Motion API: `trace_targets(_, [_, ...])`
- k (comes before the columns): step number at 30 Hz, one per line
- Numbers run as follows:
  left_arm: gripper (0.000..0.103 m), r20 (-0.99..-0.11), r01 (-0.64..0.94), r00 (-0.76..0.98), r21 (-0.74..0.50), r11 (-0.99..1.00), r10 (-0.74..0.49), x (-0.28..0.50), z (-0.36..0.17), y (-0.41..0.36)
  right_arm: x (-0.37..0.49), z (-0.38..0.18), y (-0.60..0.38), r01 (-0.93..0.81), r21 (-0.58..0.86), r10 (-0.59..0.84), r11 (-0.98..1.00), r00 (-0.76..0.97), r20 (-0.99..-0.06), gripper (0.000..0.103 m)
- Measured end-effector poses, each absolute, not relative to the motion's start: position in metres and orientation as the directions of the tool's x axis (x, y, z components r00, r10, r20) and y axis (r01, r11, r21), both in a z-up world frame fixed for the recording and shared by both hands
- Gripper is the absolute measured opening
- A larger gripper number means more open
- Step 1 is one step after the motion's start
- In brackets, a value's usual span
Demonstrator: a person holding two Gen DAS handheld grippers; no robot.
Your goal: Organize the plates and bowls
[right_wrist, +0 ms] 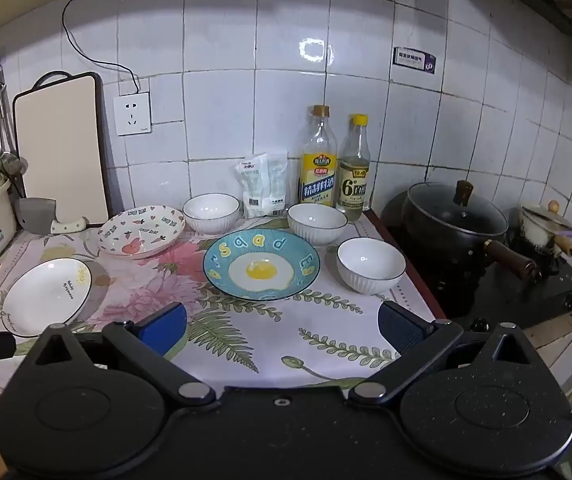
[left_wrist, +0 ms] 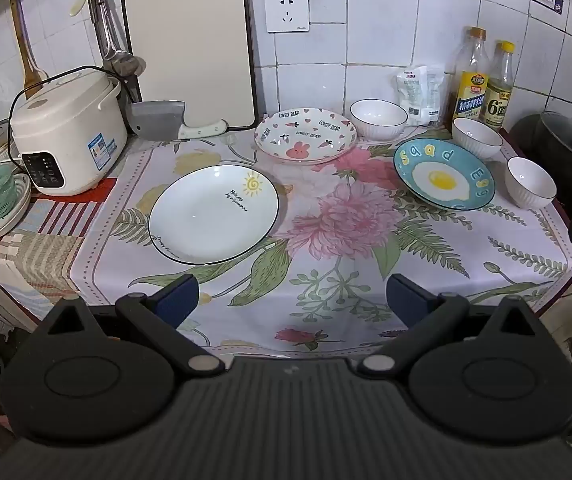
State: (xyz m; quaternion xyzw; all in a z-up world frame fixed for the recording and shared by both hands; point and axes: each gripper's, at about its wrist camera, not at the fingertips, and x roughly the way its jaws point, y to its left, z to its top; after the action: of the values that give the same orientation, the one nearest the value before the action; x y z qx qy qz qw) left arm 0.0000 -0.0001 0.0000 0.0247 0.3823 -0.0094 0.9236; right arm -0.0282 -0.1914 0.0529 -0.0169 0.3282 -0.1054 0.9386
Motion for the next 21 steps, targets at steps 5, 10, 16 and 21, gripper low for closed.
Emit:
trace_targets(5, [0.102, -0.707, 0.034, 0.707, 0.04, 0.999, 0.004, -0.0002, -0.0001, -0.0001, -0.0276, 0.0514, -0.1841, 0.184, -0.128, -0.224, 0.975, 0.771, -0.596, 0.103])
trace_targets(10, [0.102, -0.694, 0.051, 0.72, 0.051, 0.997, -0.001, -0.003, -0.0016, -0.0034, -0.0309, 0.0504, -0.1853, 0.178, -0.136, -0.224, 0.975, 0.78, -0.584, 0.103])
trace_targets(16, [0.101, -0.694, 0.053, 0.719, 0.03, 0.998, -0.017, -0.0001, -0.0087, 0.0004, -0.0291, 0.048, -0.1883, 0.175, -0.132, -0.219, 0.976, 0.778, -0.589, 0.103])
trace_targets(21, [0.101, -0.69, 0.053, 0.723, 0.014, 0.999, -0.028, -0.0017, -0.0098, 0.0008, -0.0269, 0.0487, -0.1885, 0.169, -0.19, -0.247, 0.967, 0.802, -0.545, 0.103])
